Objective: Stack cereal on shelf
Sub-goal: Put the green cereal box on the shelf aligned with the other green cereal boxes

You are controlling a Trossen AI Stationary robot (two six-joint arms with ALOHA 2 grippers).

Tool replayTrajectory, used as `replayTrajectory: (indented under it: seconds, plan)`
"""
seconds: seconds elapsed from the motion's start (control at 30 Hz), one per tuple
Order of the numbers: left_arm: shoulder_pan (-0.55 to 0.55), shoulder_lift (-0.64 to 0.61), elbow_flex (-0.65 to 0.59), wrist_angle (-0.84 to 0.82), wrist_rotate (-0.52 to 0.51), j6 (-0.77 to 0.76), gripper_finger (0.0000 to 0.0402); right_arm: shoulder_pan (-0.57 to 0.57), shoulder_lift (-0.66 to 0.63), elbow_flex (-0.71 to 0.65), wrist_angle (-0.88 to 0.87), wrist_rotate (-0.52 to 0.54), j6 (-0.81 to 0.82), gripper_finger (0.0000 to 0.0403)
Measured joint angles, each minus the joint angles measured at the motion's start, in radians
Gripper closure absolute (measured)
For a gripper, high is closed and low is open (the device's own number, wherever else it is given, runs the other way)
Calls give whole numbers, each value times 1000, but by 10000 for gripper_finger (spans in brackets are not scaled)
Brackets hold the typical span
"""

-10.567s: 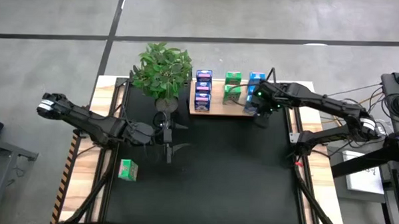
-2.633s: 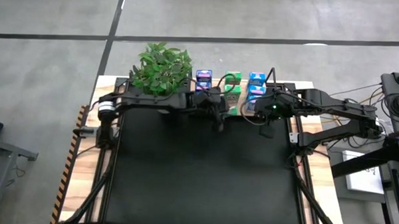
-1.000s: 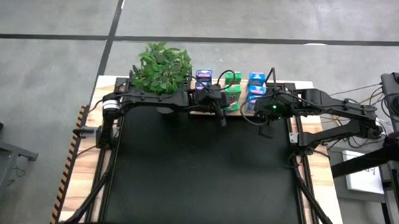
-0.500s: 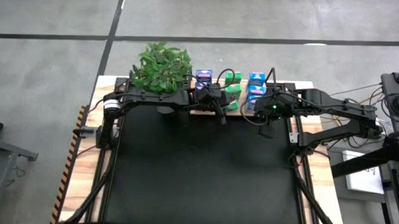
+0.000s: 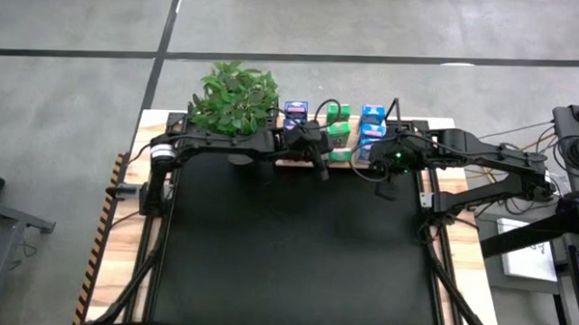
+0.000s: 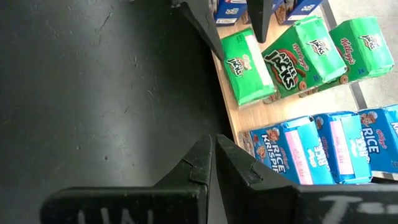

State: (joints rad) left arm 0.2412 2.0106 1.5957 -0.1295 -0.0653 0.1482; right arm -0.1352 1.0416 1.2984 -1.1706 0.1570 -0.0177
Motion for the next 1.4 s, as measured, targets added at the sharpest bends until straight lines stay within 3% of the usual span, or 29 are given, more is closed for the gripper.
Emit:
replayTrajectory:
  seconds: [0.3,0.83,1.13,1.4]
  plan:
    - [1,1,27,-15,-5,5,182,0,0,0,0,0,0,390]
    - [-42,-30,182,-323,-8,53,185,0,0,-7,41,1,10,390]
    - [-166,-175,55,-319,-10,61,218,0,0,-114,191,1,-35,390]
    - [-290,-372,-180,-237,-134,51,239,-1,2,-246,404,2,-81,390]
